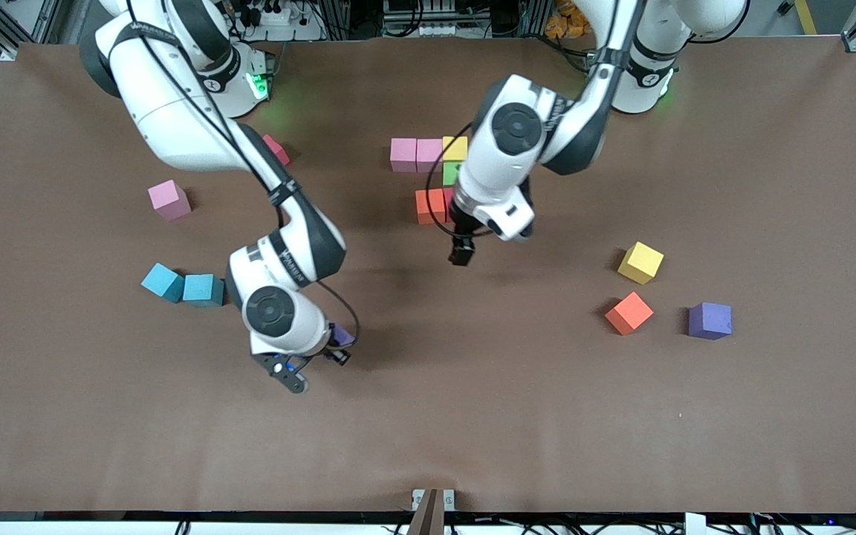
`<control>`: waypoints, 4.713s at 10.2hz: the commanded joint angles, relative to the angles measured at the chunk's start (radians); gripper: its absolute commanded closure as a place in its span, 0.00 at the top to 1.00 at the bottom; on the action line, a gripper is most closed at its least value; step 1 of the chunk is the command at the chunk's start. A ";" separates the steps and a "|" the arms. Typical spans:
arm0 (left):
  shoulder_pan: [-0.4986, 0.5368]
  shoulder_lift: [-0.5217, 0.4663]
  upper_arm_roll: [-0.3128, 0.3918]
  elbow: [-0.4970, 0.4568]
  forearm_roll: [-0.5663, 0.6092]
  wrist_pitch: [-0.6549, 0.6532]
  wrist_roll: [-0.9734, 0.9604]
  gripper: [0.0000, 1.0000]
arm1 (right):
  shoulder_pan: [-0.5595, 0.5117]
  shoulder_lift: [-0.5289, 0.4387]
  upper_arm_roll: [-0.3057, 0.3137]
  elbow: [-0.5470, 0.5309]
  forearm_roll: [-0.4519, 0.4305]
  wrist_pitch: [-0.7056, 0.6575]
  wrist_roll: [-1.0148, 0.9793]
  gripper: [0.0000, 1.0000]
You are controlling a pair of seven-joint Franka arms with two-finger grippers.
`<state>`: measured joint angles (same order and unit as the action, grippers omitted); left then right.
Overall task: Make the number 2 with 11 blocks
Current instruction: 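Carry the purple cube to the row while the left gripper reaches orange, then place the purple cube beside orange while the left gripper grasps orange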
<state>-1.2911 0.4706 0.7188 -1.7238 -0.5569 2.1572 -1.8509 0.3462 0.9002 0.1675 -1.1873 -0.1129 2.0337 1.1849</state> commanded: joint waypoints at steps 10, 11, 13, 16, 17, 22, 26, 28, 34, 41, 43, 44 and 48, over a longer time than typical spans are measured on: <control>0.387 0.035 0.192 0.024 0.053 -0.300 1.253 1.00 | 0.148 -0.416 0.004 -0.692 0.137 0.215 0.473 0.00; 0.415 0.083 0.191 0.041 0.046 -0.300 1.362 1.00 | 0.170 -0.412 0.004 -0.706 0.137 0.241 0.545 0.00; 0.525 0.161 0.119 0.113 0.026 -0.298 1.395 1.00 | 0.220 -0.414 0.003 -0.735 0.137 0.273 0.643 0.00; 0.671 0.209 -0.024 0.194 0.028 -0.287 1.394 1.00 | 0.221 -0.414 0.003 -0.804 0.137 0.394 0.795 0.00; 0.682 0.223 -0.048 0.199 0.028 -0.277 1.398 1.00 | 0.230 -0.412 0.003 -0.807 0.137 0.408 0.849 0.00; 0.685 0.256 -0.096 0.159 0.025 -0.195 1.392 1.00 | 0.275 -0.454 0.004 -0.902 0.136 0.410 1.035 0.00; 0.734 0.255 -0.133 0.119 -0.017 -0.143 1.397 1.00 | 0.312 -0.457 0.004 -0.904 0.136 0.427 1.117 0.00; 0.730 0.249 -0.151 0.083 -0.018 -0.114 1.395 1.00 | 0.335 -0.449 0.004 -0.904 0.134 0.454 1.133 0.00; 0.727 0.250 -0.173 0.067 -0.018 -0.102 1.388 1.00 | 0.342 -0.422 0.004 -0.899 0.124 0.502 1.135 0.00; 0.725 0.278 -0.211 0.059 -0.017 -0.074 1.388 1.00 | 0.359 -0.403 0.004 -0.902 0.107 0.503 1.135 0.00; 0.727 0.283 -0.211 0.059 -0.017 -0.074 1.389 1.00 | 0.359 -0.403 0.004 -0.900 0.107 0.502 1.133 0.84; 0.733 0.286 -0.211 0.059 -0.018 -0.073 1.397 0.89 | 0.358 -0.405 0.003 -0.897 0.105 0.500 1.133 1.00; 0.722 0.278 -0.216 0.059 -0.017 -0.068 1.368 0.14 | 0.350 -0.406 0.004 -0.879 0.105 0.487 1.131 1.00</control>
<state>-0.5628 0.7563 0.5033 -1.6597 -0.5530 2.0784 -0.4728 0.6909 0.4923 0.1755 -2.0748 0.0075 2.5139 2.2882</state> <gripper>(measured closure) 0.405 0.004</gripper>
